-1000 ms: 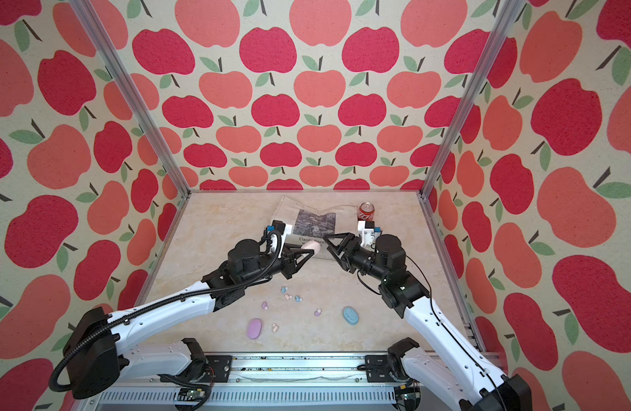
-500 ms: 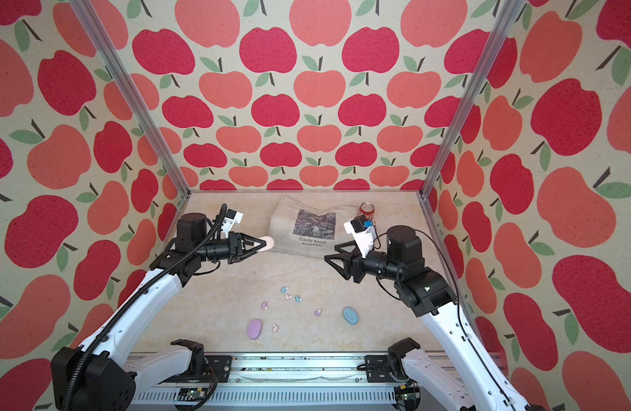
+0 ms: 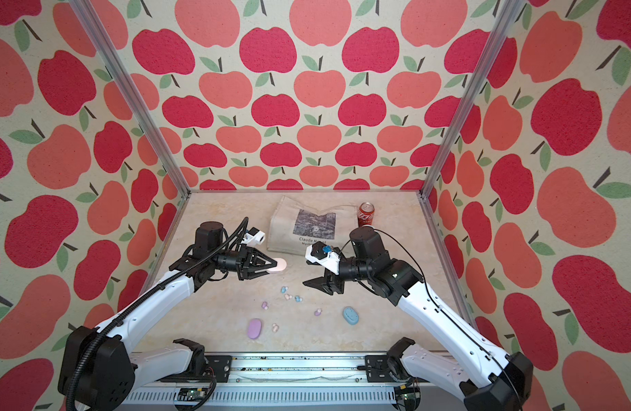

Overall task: Insert wireless bluetooth earbuds into charging case
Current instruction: Pass the charging case.

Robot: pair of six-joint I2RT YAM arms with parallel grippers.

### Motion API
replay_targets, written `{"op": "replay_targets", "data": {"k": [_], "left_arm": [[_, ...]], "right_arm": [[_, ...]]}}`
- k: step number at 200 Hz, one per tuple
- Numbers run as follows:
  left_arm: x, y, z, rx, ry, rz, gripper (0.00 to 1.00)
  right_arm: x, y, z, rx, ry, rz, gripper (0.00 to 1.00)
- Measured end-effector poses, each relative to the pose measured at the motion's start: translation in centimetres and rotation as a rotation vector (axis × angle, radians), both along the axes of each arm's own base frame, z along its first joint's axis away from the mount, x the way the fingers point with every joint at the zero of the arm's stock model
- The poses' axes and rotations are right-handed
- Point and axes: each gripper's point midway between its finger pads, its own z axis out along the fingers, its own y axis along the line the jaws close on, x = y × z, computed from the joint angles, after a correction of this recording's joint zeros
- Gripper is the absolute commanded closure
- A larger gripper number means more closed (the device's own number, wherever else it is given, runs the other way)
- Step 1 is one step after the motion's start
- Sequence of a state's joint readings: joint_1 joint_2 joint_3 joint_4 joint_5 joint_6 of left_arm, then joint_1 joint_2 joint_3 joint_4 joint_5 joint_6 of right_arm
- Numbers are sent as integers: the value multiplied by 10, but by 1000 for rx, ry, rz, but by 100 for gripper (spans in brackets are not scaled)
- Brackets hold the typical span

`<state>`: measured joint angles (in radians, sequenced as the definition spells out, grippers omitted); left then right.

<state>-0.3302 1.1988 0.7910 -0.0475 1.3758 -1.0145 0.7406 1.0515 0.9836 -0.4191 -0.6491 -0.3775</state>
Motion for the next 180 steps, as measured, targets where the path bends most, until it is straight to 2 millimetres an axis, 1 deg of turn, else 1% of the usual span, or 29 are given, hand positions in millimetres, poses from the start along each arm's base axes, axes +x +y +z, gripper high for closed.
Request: {"op": "replay_targets", "data": {"k": [32, 83, 104, 137, 160, 180], "left_arm": [[-9, -5, -2, -1, 16, -44, 85], [-18, -15, 0, 2, 11, -95, 86], [-21, -17, 2, 3, 13, -107, 86], [-24, -19, 2, 2, 3, -119, 86], [-25, -19, 4, 4, 4, -123, 86], [-26, -19, 6, 2, -9, -128, 87]], "right_arm": [[1, 11, -3, 7, 3, 26, 36], [-10, 37, 2, 13, -12, 98, 34], [-11, 44, -1, 8, -15, 106, 34], [-6, 49, -7, -7, -17, 97, 33], [-3, 50, -9, -13, -21, 88, 38], [-3, 51, -7, -10, -22, 88, 47]]}}
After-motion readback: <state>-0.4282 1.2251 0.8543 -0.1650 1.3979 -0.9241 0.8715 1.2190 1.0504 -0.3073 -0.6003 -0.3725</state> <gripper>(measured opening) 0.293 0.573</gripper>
